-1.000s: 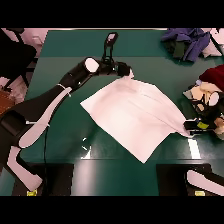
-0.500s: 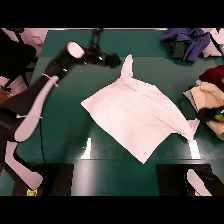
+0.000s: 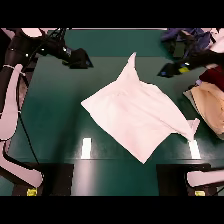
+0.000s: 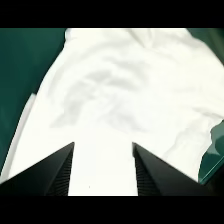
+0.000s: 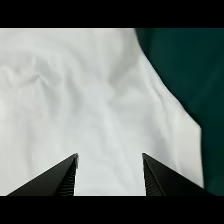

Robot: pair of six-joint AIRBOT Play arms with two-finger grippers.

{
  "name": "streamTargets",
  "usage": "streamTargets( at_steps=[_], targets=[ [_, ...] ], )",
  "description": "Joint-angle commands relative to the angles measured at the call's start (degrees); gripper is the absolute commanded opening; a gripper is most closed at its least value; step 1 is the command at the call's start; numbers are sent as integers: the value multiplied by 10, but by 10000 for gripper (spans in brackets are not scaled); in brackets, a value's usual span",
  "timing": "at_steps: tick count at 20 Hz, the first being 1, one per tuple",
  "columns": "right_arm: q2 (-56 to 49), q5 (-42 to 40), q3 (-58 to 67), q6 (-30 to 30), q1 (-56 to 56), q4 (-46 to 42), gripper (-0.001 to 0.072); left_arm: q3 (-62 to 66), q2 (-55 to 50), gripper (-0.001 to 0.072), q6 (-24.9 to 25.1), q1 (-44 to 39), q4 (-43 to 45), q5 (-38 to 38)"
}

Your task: Fold the shirts.

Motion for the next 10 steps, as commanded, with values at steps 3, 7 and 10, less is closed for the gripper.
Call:
streamTargets(
  at_steps=[3,7,10],
  targets=[
    [-226,48,222,9,27,69,481,-25,3,446,-47,9,78,-80],
    [-241,43,199,57,7,30,481,-129,10,444,-52,9,74,-21],
    [-241,48,175,79,-24,7,480,-217,45,445,-43,9,56,34]
  ],
)
